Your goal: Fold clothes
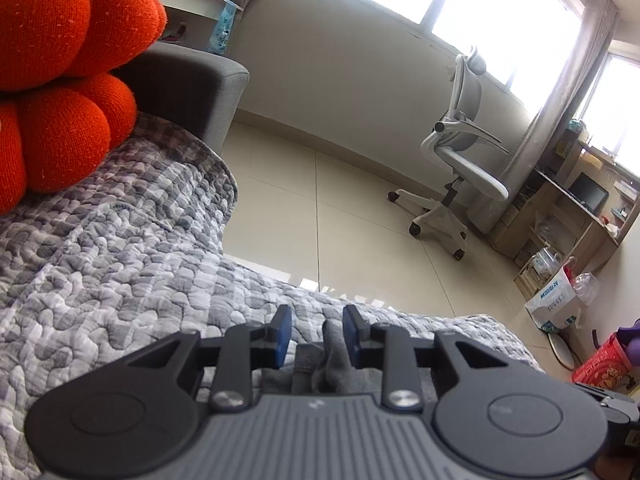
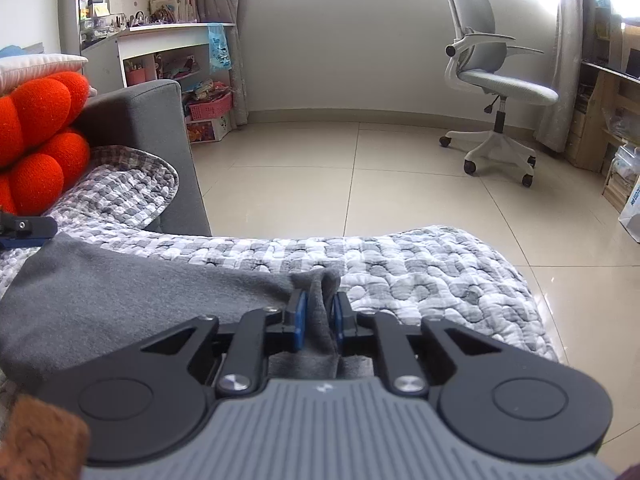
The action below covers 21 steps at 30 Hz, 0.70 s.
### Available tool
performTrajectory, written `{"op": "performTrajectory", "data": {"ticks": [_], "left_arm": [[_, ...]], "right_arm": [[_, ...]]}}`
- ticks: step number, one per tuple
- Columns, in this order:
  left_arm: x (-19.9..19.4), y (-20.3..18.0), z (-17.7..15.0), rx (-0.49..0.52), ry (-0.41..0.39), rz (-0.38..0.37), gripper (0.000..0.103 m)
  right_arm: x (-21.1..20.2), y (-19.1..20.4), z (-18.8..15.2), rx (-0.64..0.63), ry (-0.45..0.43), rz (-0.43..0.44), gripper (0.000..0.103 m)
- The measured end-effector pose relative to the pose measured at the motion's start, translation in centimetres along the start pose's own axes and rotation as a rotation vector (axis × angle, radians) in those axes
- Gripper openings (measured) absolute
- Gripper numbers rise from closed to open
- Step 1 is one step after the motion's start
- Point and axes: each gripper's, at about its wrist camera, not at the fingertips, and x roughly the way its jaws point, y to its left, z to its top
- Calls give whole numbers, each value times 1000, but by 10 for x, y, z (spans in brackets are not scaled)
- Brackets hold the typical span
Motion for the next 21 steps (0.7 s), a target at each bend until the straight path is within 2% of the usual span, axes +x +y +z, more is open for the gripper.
{"op": "performTrajectory", "data": {"ticks": [1,5,9,12,16,19,21], "left_arm": [[-2,1,1,-9,1,-7,31],[-9,-10,0,18,10,-3,31],[-15,-41,-11,88,-2,-18,31],[-11,-66,-26,162,16,-38,31],[-5,-82,-42,201,46,-55,31],[3,-83,-51,232,86,-34,31],[12,-76,-54,212,119,-8,31]], "right_arm": [[-1,-2,1,6,2,3,25],[-10,-12,4,38,8,6,25],[-25,-15,9,59,-31,-15,30],[-35,-7,9,59,-53,56,30],[-43,21,2,-13,-60,177,30],[-44,42,-5,-91,-46,244,30],[-41,53,-12,-133,-19,263,30]]}}
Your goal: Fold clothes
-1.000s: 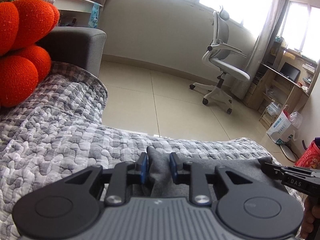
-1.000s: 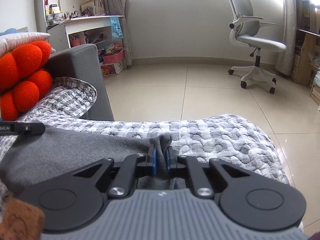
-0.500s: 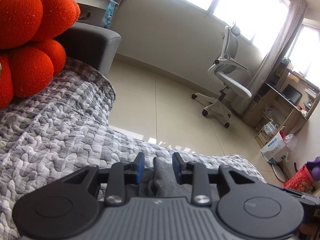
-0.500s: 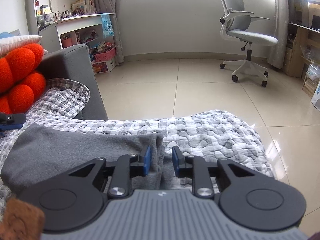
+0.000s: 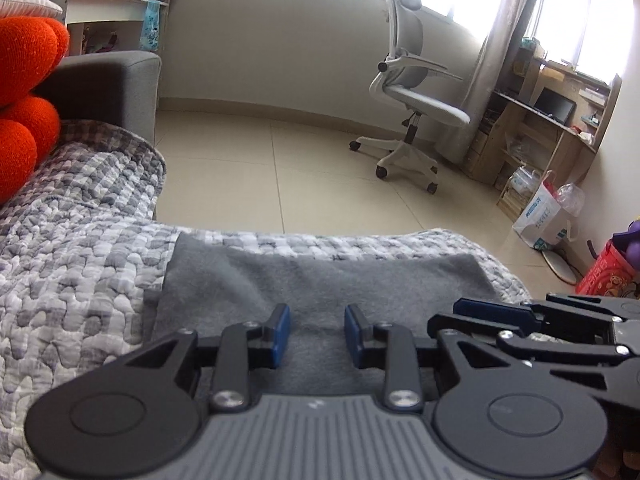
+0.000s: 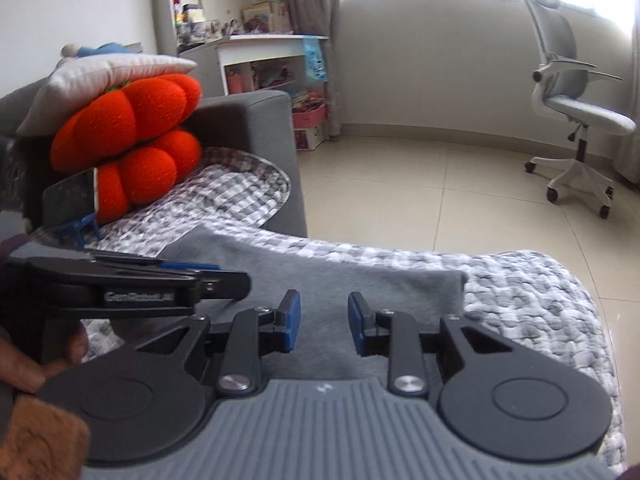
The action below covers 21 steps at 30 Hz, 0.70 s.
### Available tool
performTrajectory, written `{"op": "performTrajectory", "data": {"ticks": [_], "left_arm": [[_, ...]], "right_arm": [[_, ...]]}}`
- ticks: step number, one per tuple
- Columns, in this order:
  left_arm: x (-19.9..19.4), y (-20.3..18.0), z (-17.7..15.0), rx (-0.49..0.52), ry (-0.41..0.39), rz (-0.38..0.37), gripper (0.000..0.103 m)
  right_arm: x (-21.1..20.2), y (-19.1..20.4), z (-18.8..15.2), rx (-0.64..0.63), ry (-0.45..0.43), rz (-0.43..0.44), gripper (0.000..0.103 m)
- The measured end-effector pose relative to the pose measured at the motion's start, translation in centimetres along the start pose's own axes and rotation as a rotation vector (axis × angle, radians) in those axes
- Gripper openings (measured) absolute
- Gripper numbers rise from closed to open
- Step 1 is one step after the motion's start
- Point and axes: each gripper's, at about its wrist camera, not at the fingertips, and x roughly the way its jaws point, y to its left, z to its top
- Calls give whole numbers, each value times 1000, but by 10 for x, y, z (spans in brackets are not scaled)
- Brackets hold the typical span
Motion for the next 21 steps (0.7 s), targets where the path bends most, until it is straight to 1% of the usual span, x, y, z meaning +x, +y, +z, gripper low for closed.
{"op": "performTrajectory", "data": {"ticks": [2,4,6,9,13,15,16,18,21], "left_arm": [[8,6,-3,-23,34,20,30],[8,10,-2,-61,36,7,28],[4,12,1,-78,36,6,28],[-8,13,2,-96,14,12,28],[-25,6,-6,-56,-33,78,28],[-30,-1,-12,-14,-46,86,28],[-30,-4,-15,4,-44,81,28],[-24,-11,-20,52,-15,92,28],[-15,-11,-27,106,-14,129,29]], "right_arm": [[10,6,-6,-28,46,-2,30],[19,11,-11,-48,85,-3,30],[22,8,-12,-34,92,-2,30],[26,4,-13,-19,95,1,28],[25,5,-17,-22,90,-2,28],[25,6,-17,-20,91,-3,28],[25,6,-16,-17,92,-5,29],[24,7,-16,-18,93,-7,29],[23,7,-15,-22,95,-13,29]]}}
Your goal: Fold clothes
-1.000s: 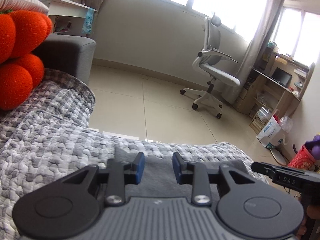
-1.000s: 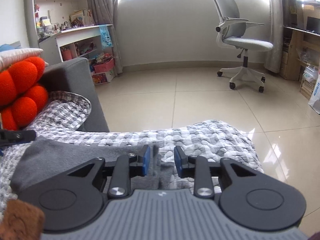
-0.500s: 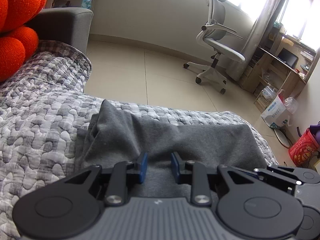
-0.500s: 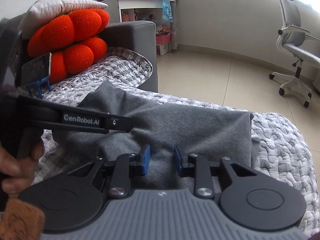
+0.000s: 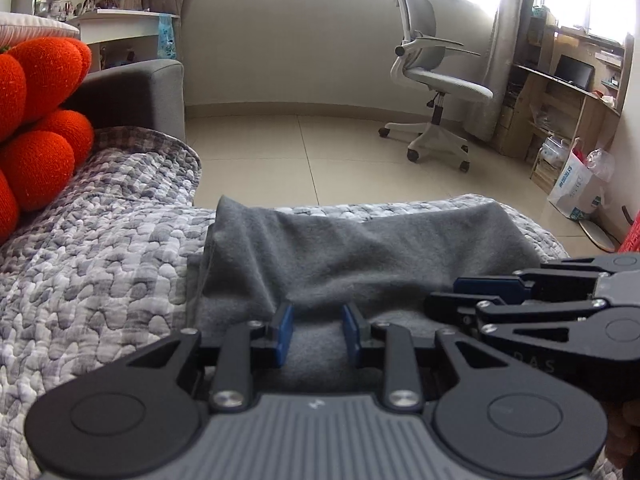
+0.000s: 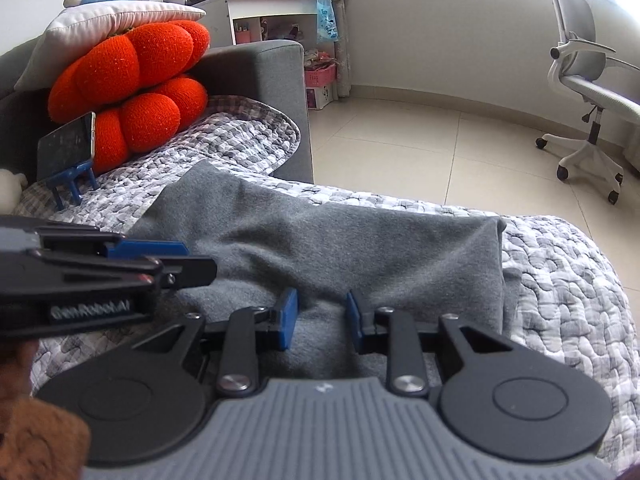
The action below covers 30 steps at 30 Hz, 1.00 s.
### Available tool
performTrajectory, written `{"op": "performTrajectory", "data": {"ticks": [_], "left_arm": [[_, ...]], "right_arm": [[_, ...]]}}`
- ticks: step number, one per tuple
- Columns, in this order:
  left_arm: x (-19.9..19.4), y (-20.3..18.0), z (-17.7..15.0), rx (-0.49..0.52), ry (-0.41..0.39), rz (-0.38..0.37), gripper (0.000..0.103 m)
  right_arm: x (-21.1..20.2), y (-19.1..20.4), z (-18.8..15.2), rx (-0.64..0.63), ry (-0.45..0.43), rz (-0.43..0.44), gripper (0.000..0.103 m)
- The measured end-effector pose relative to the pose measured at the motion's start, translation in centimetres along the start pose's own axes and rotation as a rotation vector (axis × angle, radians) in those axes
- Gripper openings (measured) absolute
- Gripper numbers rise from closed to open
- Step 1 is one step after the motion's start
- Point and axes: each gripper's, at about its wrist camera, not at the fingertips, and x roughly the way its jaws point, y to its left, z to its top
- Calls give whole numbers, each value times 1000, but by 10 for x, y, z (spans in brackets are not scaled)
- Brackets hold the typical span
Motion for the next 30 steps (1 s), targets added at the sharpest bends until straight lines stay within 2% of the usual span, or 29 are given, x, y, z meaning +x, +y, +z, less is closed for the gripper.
{"op": "performTrajectory", "data": {"ticks": [5,9,12,14,19,21,26,30], "left_arm": [[-2,1,2,3,3,6,29],[-7,-3,5,19,-3,14,29],[-15,-1,7,6,-38,13,29],[-14,1,5,1,-20,21,29],[-7,2,-1,10,6,32,31],[-9,6,3,-26,13,20,31],[-21,7,6,-19,-18,25,36],[-12,9,1,-14,17,44,37]], "right_arm": [[-15,2,4,-4,-40,-13,30],[-31,6,7,14,-86,16,30],[-24,7,4,6,-37,4,30],[-13,3,-2,24,19,-1,31],[-11,2,-4,42,23,5,32],[-12,3,-4,45,25,2,32],[-23,7,0,27,-4,-7,32],[-22,6,-1,35,18,-12,32]]}}
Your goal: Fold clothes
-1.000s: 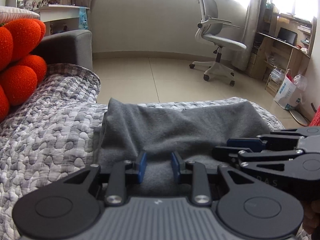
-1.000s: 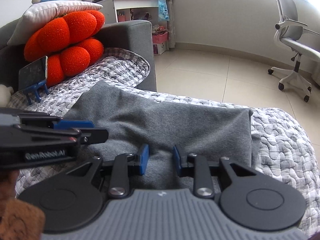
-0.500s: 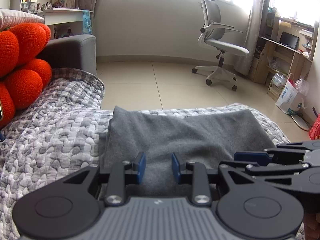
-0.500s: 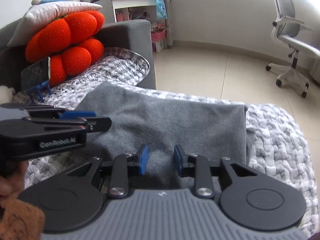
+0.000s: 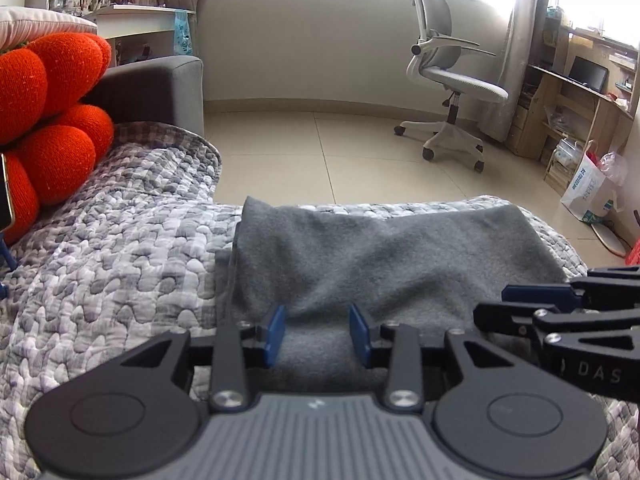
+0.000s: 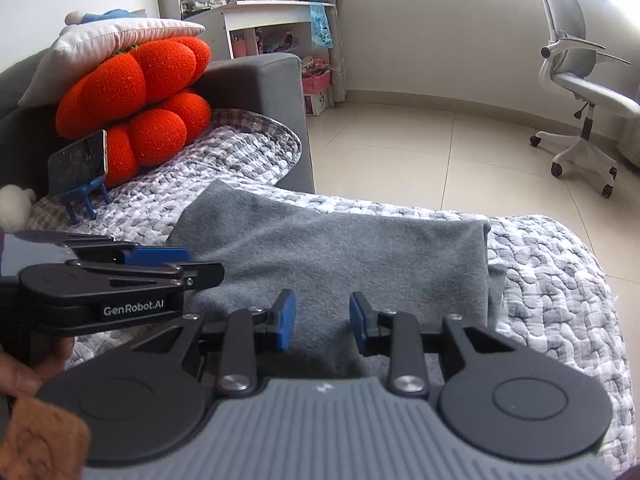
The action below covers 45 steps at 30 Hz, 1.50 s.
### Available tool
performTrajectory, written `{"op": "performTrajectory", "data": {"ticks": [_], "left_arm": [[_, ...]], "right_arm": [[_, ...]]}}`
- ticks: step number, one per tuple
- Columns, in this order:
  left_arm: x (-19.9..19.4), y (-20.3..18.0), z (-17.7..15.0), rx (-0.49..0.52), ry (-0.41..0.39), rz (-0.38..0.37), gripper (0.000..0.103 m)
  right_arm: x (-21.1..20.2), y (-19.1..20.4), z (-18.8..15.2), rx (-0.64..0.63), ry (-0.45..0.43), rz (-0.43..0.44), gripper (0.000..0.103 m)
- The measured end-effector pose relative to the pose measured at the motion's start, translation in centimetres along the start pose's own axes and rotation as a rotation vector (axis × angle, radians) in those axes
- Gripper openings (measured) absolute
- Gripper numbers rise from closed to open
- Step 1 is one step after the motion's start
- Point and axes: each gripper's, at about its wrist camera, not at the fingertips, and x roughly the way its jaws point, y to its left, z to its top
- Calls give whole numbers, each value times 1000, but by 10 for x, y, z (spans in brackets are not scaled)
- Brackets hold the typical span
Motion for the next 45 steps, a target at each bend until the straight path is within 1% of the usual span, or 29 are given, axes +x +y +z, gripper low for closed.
{"op": "performTrajectory", "data": {"ticks": [1,4,8,11,15,18,21,24,26,28,31,35,37,40,44,45], "left_arm": [[-1,0,1,7,0,2,37],[-6,4,4,6,-10,18,37],[-6,19,4,-58,5,-1,37],[-1,24,2,-97,28,-10,37],[-1,33,4,-142,38,5,37],[2,44,3,-191,51,3,39],[3,46,2,-208,58,-5,39],[4,48,2,-215,61,-3,43],[4,51,3,-228,63,-2,43],[4,57,5,-255,68,-4,43],[2,69,7,-322,79,-29,43],[2,76,8,-334,72,-7,42],[5,76,6,-339,85,-11,42],[5,74,7,-321,84,-1,42],[4,79,8,-344,90,-10,42],[4,81,8,-361,97,-17,42]], "right_arm": [[4,-3,-2,7,17,-3,33],[3,-10,-2,45,16,13,34],[-9,-19,1,65,-8,-20,34],[-6,-36,-3,127,39,-49,34],[-8,-54,-4,209,58,-36,34],[-10,-57,-4,219,65,-52,34],[-8,-58,-5,230,78,-60,34],[-9,-62,-4,248,87,-62,33],[-10,-66,-6,262,92,-61,33],[-9,-67,-7,257,95,-62,33],[-8,-65,-8,248,96,-68,33],[-7,-63,-7,231,98,-75,33],[-7,-63,-7,227,100,-75,33],[-7,-61,-7,216,101,-79,33],[-9,-55,-5,178,88,-90,34],[-10,-53,-4,169,76,-87,35]]}}
